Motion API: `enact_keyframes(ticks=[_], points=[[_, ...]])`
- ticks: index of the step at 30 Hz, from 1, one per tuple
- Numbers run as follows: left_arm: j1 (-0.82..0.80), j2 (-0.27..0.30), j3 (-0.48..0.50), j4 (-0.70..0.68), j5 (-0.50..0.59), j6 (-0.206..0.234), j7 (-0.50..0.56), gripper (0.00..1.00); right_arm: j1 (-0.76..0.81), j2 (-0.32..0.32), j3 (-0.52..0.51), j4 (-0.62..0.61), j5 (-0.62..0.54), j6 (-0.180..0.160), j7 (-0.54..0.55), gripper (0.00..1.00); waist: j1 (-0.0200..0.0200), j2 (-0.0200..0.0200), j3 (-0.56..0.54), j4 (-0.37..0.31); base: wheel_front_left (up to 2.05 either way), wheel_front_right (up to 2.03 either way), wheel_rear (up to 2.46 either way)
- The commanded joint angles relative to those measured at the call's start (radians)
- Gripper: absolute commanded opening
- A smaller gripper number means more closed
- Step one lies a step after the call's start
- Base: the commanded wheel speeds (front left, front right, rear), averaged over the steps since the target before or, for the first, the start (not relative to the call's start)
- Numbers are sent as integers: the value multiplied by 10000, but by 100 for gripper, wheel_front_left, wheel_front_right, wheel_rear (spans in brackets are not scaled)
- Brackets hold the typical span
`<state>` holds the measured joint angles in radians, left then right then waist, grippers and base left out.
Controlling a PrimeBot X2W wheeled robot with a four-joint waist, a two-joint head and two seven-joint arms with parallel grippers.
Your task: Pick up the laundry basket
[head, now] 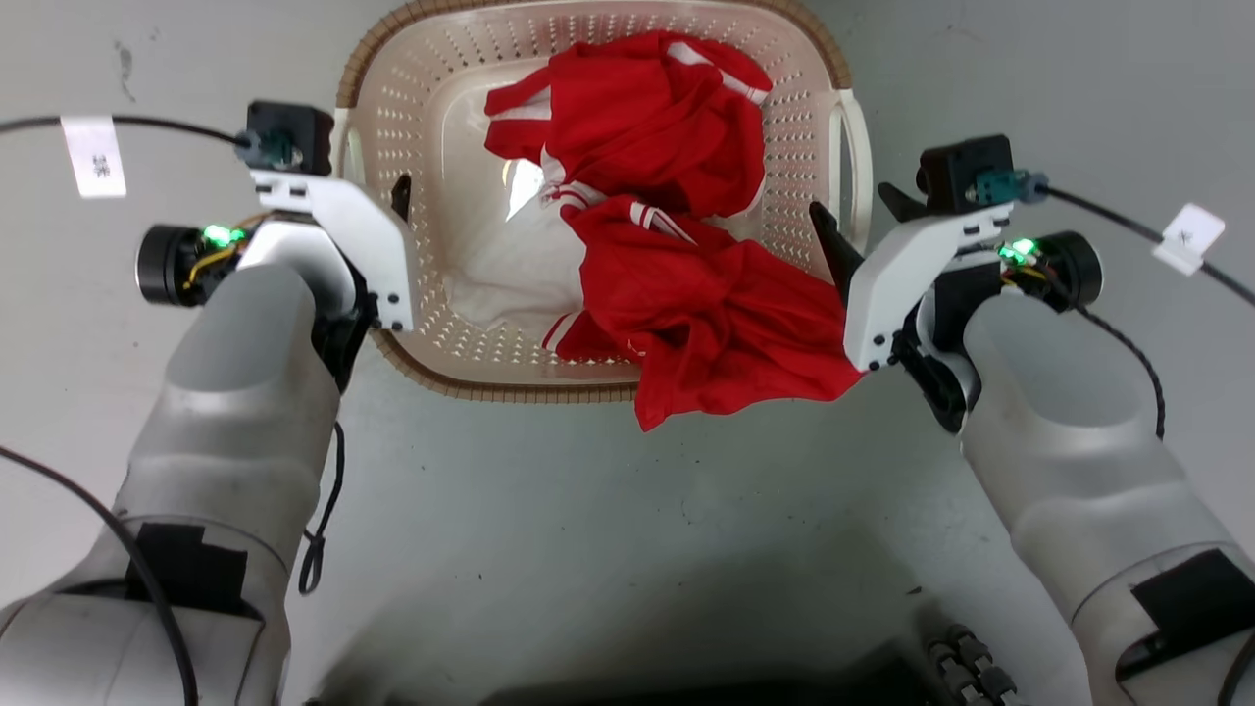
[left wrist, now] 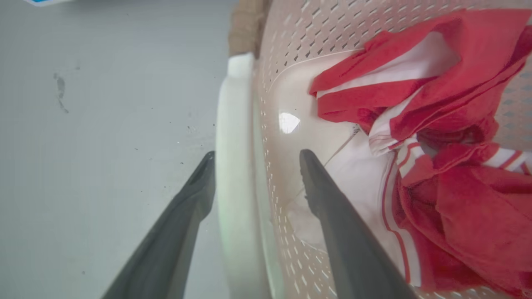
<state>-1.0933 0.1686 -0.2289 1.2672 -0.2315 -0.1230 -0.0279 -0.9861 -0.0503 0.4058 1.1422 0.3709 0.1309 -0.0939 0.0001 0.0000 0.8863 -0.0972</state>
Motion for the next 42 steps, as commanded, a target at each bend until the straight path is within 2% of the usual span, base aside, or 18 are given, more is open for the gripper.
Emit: enact_keyframes(ticks=[1, 4, 5, 6, 7, 8, 18, 26, 36, 42], points=[[-265, -2, -72, 21, 47, -30, 94, 100, -327, 2, 124, 87, 116, -3, 133, 100, -1, 0, 161, 61, 0, 0, 0], [-447, -17, -149, 72, -21, -48, 241, 100, -669, -2, 310, 284, 264, -3, 274, 100, -1, 0, 276, 101, 0, 0, 0], [-489, -53, -149, 85, -86, -56, 356, 100, -747, -1, 341, 358, 332, -5, 334, 45, -1, 0, 295, 113, 0, 0, 0], [-523, -91, -151, 95, -138, -65, 456, 71, -805, 1, 403, 403, 399, -3, 377, 1, -1, 0, 306, 128, 0, 0, 0], [-552, -117, -165, 103, -190, -63, 533, 9, -861, 1, 473, 427, 473, -3, 440, 0, -1, 0, 308, 142, 0, 0, 0], [-566, -130, -184, 110, -237, -62, 601, 0, -900, 1, 551, 449, 526, -3, 487, 0, -1, 0, 308, 152, 0, 0, 0], [-333, -390, -589, 132, -794, -81, 869, 0, -944, 36, 1195, 629, 1039, 15, 629, 0, -1, 0, 131, 224, 0, 0, 0], [-28, -540, -907, 129, -1378, -84, 1040, 0, -680, 47, 1535, 858, 1361, 20, 739, 0, -1, 0, -420, 287, 0, 0, 0], [876, -943, -1379, 57, -2180, -96, 1434, 0, 218, 89, 1782, 1169, 1855, 23, 1272, 0, -1, 0, -2237, 451, 0, 0, 0], [1537, -1147, -1771, -73, -2831, -123, 2086, 0, 766, 4, 1724, 1320, 2249, 23, 1956, 0, -1, 0, -3638, 661, 0, 0, 0]])
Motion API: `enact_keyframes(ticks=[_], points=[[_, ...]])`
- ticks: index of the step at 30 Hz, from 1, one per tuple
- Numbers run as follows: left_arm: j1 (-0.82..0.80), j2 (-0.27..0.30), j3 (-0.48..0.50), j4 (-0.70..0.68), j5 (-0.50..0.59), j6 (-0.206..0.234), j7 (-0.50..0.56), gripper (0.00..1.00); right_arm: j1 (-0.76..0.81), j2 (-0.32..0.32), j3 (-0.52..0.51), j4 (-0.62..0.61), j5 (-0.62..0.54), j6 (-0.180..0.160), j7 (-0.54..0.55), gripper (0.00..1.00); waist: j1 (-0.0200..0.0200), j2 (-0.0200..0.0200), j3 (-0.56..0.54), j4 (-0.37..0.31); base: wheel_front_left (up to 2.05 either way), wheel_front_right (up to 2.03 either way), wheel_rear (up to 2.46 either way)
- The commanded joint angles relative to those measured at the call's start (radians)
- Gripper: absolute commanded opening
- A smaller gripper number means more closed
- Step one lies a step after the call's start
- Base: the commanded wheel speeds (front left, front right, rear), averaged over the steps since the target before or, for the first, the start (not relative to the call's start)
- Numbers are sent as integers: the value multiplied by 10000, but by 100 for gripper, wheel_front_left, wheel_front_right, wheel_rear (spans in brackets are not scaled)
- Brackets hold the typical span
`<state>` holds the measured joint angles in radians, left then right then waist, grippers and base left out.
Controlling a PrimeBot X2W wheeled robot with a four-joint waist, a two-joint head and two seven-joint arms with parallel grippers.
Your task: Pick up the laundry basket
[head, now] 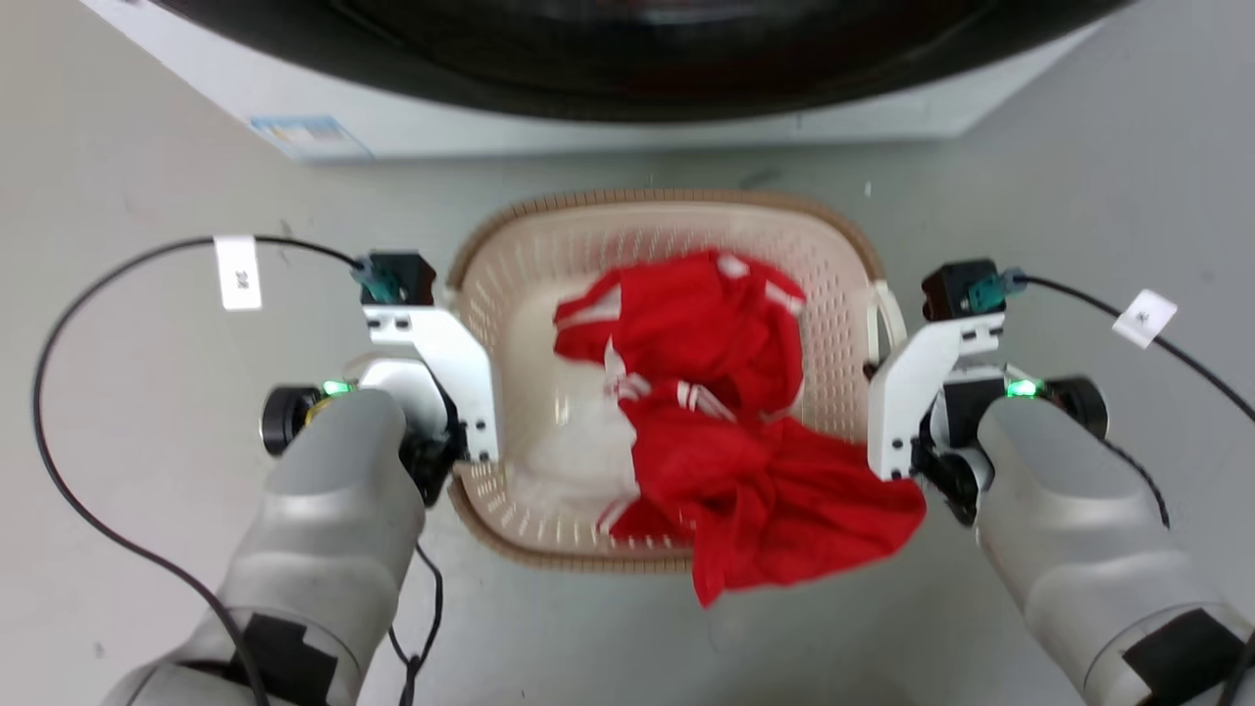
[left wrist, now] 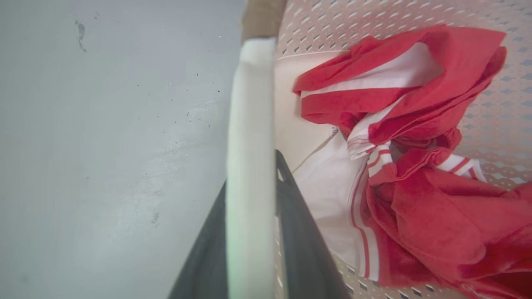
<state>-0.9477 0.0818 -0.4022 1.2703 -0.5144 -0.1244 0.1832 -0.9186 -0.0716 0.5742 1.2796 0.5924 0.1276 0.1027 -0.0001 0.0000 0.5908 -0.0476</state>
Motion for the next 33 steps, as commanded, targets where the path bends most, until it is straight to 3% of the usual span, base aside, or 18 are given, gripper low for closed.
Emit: enact_keyframes(ticks=[1, 17, 33], points=[[181, -308, -106, -127, -99, -109, 90, 0, 175, 208, 55, -47, 97, 56, 153, 0, 1, 0, -907, 195, 0, 0, 0], [1572, -374, -1088, -362, -1554, -127, 2108, 0, 1156, 261, 459, -115, 1158, 82, 2860, 0, 1, 0, -3801, 394, 0, 0, 0], [3087, -342, -1858, -529, -2510, -129, 2638, 0, 2447, 342, 779, -37, 1661, 84, 3800, 0, 1, 0, -5660, 360, 0, 0, 0]])
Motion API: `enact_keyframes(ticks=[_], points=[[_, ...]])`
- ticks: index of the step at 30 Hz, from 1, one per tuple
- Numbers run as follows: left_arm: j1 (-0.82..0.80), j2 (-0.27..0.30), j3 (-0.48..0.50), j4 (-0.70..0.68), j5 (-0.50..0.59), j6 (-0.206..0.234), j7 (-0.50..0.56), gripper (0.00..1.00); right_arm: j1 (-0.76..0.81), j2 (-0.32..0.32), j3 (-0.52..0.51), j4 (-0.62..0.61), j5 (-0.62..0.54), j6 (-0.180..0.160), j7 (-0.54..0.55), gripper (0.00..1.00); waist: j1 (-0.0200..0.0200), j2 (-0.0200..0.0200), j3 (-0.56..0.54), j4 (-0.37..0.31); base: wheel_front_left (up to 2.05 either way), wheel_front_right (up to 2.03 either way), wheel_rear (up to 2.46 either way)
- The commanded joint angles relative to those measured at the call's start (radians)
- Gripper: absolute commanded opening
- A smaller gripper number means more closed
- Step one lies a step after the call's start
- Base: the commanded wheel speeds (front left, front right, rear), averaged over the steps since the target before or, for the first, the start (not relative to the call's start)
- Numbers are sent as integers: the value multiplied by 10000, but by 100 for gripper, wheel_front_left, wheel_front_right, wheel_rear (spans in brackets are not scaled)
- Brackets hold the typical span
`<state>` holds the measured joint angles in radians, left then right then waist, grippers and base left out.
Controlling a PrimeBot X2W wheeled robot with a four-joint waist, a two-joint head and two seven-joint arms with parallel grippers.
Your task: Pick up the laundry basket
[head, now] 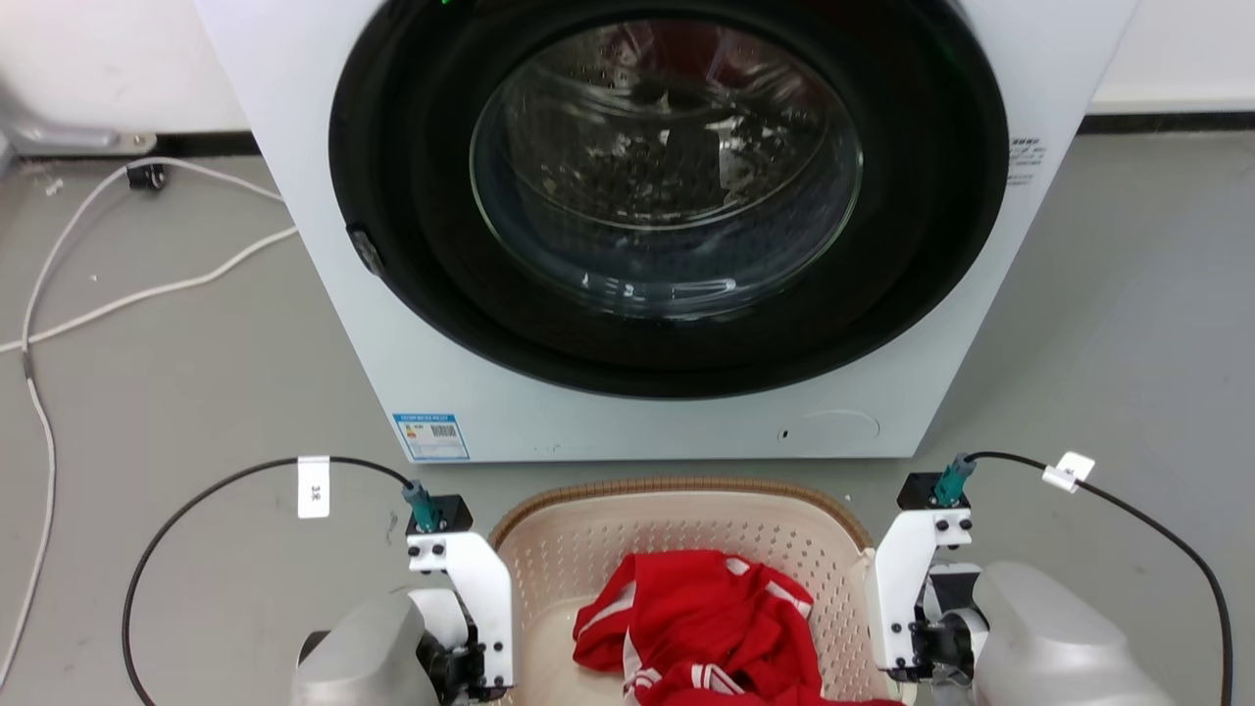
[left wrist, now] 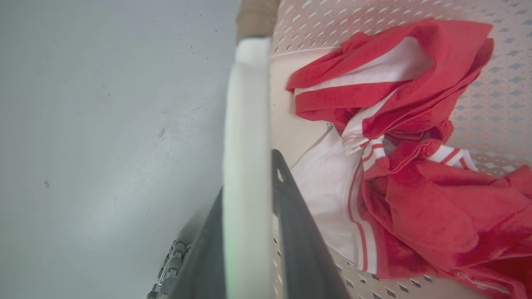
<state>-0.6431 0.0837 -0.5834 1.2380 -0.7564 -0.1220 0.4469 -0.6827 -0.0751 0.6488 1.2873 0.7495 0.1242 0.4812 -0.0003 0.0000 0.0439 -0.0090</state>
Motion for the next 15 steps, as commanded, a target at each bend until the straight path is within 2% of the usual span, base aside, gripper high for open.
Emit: enact_keyframes(ticks=[1, 15], points=[[108, -360, -72, -208, -136, -152, 4, 0, 147, 382, 47, -109, 109, 118, 42, 0, 3, 0, -261, -34, 0, 0, 0], [725, -447, -565, -200, -637, -154, -112, 0, 678, 414, 30, -60, 291, 123, 70, 0, 3, 0, -622, 36, 0, 0, 0]])
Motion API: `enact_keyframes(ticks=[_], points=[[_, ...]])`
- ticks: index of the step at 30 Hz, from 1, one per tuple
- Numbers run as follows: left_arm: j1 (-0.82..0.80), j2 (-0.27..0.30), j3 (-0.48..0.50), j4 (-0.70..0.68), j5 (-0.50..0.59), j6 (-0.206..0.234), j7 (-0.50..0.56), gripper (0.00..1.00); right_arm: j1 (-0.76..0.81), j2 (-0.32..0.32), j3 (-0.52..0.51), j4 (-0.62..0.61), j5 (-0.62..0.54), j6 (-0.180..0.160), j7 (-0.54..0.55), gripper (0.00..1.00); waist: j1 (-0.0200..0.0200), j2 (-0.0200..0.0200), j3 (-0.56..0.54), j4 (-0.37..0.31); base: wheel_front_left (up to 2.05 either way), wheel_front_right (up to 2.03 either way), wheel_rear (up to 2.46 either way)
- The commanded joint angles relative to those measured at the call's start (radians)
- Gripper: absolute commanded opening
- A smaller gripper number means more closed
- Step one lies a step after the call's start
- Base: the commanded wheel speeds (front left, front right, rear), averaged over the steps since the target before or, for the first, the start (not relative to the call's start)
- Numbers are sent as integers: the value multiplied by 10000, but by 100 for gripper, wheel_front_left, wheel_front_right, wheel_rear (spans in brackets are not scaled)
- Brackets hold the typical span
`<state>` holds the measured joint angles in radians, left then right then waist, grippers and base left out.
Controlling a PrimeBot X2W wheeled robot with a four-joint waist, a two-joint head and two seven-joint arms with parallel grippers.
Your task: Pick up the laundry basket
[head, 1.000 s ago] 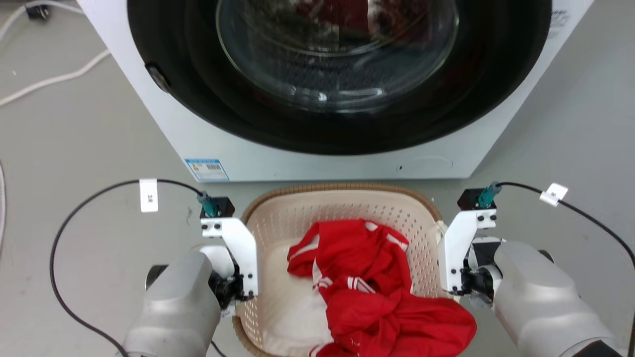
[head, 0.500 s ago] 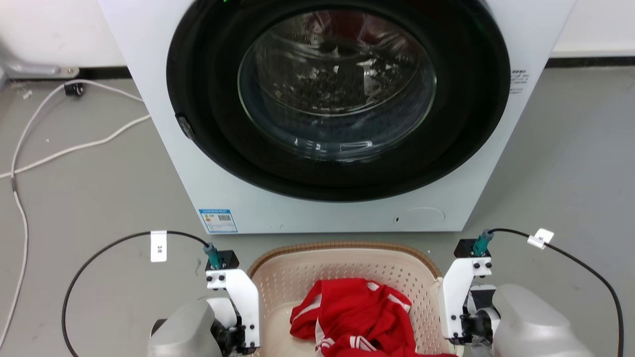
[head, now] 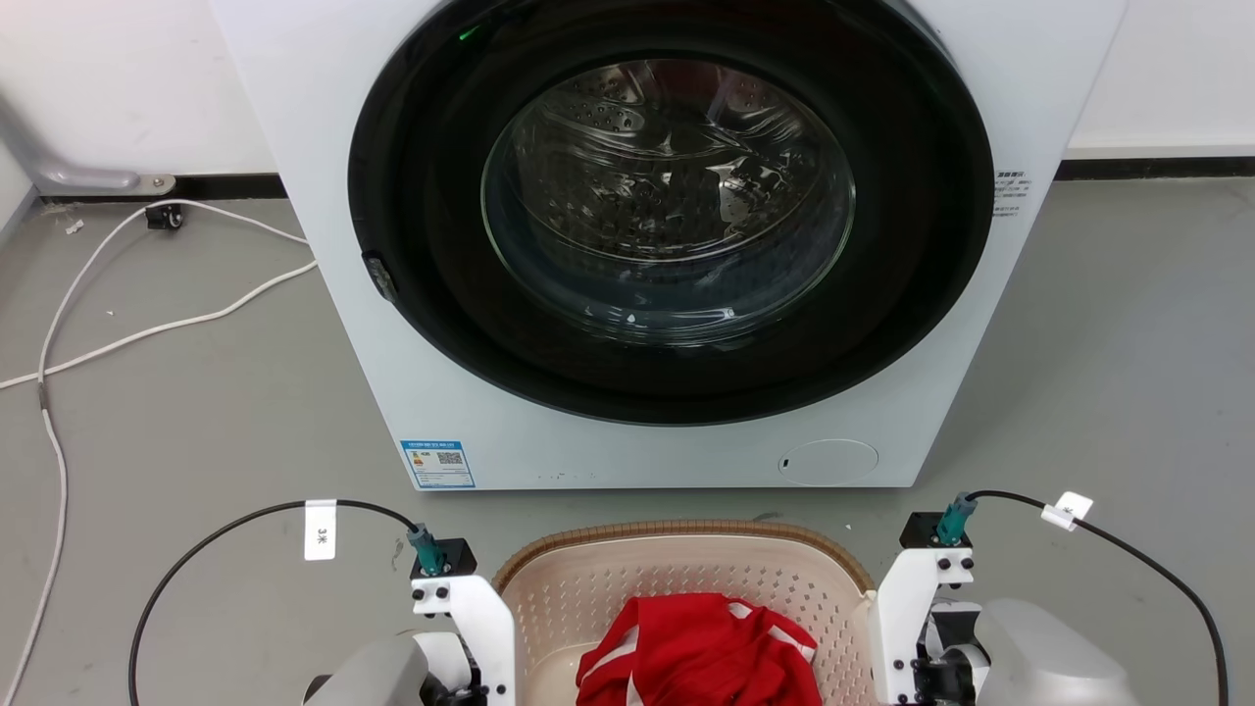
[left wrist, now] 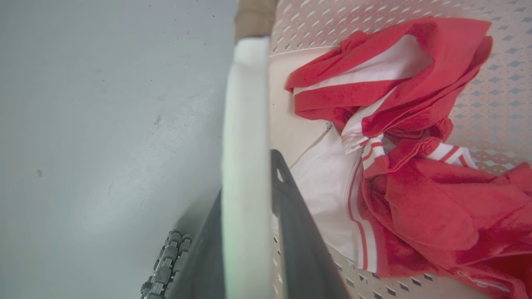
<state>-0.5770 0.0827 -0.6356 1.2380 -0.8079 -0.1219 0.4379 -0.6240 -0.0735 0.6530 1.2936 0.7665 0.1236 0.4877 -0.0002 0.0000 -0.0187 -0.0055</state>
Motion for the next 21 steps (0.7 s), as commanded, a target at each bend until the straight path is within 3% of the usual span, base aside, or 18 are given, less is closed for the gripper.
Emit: enact_keyframes(ticks=[1, 21], points=[[63, -445, -73, -197, -140, -156, -27, 0, 97, 400, -24, -121, 127, 131, 11, 0, 2, 0, 8, 1, 0, 0, 0], [-183, -501, -505, -83, -655, -160, -163, 0, -64, 388, -166, -105, -27, 132, -1, 0, 2, 0, 115, -10, 0, 0, 0]])
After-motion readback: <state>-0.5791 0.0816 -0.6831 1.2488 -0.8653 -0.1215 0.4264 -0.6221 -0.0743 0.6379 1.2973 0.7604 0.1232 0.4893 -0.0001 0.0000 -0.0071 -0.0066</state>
